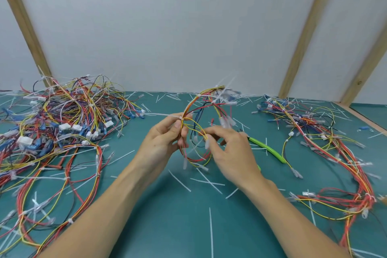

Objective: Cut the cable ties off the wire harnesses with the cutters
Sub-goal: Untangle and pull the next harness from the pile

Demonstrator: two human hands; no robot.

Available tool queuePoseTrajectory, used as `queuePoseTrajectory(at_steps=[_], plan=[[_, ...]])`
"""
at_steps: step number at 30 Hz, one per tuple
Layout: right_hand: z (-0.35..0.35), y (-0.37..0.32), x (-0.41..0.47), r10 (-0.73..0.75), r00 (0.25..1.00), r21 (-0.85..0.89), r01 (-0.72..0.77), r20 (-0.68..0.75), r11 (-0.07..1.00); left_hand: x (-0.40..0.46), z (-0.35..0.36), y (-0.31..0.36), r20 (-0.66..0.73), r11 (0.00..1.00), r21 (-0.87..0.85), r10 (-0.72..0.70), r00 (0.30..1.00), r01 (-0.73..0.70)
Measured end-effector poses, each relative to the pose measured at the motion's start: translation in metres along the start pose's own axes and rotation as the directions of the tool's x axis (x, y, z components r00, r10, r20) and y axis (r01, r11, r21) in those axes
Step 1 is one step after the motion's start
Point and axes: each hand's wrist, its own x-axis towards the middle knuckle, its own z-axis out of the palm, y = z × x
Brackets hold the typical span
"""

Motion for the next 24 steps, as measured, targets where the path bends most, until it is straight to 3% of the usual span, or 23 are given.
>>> queuePoseTrajectory(at_steps=[3,8,12,15,19,21,24], plan=[[0.0,-0.002,-0.001,0.062,0.996,0.091,-0.068,0.066,0.994,0.001,-0.001,0.001,-0.046,0.998,-0.058,-0.018,0.999,0.015],[0.003,-0.006,-0.004,0.082,0.95,0.174,-0.139,0.3,0.975,0.004,-0.005,0.001,-0.096,0.976,-0.213,-0.063,0.993,0.041],[0.002,-0.007,-0.005,0.084,0.958,0.206,-0.143,0.273,0.968,0.006,-0.011,0.0,-0.136,0.955,-0.295,-0.057,0.989,0.015],[-0.001,-0.004,-0.003,0.083,0.959,0.003,-0.087,0.272,0.996,0.009,-0.016,0.001,-0.193,0.937,-0.348,-0.061,0.979,-0.01],[-0.001,0.005,-0.003,0.057,0.924,-0.299,0.064,0.379,0.952,0.011,-0.019,0.003,-0.239,0.937,-0.347,-0.063,0.969,-0.025],[0.0,0.006,-0.004,0.016,0.959,-0.263,0.061,0.283,0.963,0.011,-0.019,0.003,-0.248,0.95,-0.313,-0.071,0.966,-0.01],[-0.004,0.006,-0.001,0.004,1.0,-0.05,-0.005,-0.011,0.999,0.009,-0.02,0.002,-0.298,0.98,-0.2,-0.08,0.951,0.02]])
